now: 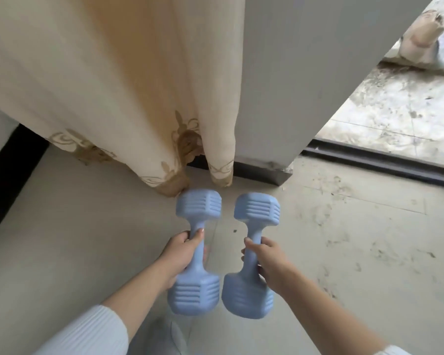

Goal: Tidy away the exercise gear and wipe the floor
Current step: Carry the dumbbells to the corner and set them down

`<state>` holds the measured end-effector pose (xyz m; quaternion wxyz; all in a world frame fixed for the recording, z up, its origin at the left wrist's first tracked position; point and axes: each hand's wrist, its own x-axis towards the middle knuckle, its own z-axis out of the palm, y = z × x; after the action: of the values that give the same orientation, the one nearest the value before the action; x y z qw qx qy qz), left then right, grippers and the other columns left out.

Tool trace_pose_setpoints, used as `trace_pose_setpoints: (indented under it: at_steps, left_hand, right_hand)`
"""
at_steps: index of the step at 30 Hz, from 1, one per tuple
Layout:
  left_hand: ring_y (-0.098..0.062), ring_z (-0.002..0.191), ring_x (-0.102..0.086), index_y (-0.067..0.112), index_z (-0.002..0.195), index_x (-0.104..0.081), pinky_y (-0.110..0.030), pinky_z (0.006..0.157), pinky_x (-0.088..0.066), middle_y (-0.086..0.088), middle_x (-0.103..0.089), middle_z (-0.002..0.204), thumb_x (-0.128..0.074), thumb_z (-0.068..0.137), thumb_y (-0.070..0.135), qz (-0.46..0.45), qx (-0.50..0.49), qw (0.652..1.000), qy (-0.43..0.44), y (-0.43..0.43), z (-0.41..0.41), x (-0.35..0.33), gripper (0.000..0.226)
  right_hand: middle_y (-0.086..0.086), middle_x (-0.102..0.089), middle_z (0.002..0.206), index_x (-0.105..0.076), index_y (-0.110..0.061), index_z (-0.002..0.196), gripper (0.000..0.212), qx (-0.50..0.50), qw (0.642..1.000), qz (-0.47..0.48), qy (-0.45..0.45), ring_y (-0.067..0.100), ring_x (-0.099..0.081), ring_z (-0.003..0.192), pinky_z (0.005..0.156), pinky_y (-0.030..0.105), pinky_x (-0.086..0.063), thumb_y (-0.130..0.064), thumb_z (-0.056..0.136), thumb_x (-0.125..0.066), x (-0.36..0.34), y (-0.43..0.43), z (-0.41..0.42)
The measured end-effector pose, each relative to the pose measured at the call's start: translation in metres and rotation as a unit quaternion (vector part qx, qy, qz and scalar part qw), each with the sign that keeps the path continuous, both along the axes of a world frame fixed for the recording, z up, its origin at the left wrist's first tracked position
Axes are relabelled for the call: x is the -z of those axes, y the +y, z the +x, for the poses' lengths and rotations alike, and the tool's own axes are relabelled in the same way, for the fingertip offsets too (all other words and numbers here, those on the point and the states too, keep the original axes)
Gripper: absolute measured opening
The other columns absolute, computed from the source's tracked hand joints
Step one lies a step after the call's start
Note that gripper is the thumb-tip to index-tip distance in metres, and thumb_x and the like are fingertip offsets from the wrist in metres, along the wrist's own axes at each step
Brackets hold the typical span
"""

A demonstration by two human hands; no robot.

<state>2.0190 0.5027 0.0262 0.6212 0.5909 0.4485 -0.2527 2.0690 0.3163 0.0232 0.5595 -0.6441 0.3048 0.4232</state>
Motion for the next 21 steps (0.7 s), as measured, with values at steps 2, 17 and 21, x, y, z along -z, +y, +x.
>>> trace_pose_setpoints:
  at_steps: [2,17,21]
  left_hand:
    - [-0.023,0.072,-0.063,0.002,0.105,-0.06,-0.034,0.068,-0.053,-0.011,-0.067,0.087,-0.054,0.095,0.037,-0.004,-0.006,1.0,-0.004,0.006,0.011,0.027,0.037]
    - [-0.027,0.086,-0.067,0.005,0.098,-0.066,-0.045,0.091,-0.051,-0.015,-0.072,0.097,-0.055,0.096,0.026,0.018,0.07,0.995,-0.075,0.05,0.079,0.091,0.024]
    - [-0.025,0.086,-0.069,0.007,0.101,-0.066,-0.039,0.084,-0.053,-0.014,-0.072,0.097,-0.055,0.096,0.026,0.02,0.071,0.994,-0.081,0.053,0.084,0.097,0.023]
  right_hand:
    - [0.011,-0.062,0.086,-0.061,-0.006,0.098,0.014,0.005,1.0,0.011,-0.002,0.024,-0.06,0.08,0.076,0.032,-0.051,-0.019,0.093,-0.06,0.027,0.008,0.014]
    - [0.013,-0.06,0.082,-0.058,0.002,0.105,0.018,0.007,0.995,0.089,-0.036,0.024,-0.06,0.073,0.069,0.032,-0.051,-0.012,0.094,-0.058,0.096,0.041,0.075]
    - [0.012,-0.061,0.086,-0.059,-0.002,0.1,0.014,0.005,0.993,0.111,-0.041,0.026,-0.062,0.082,0.074,0.034,-0.053,-0.014,0.094,-0.06,0.103,0.038,0.075]
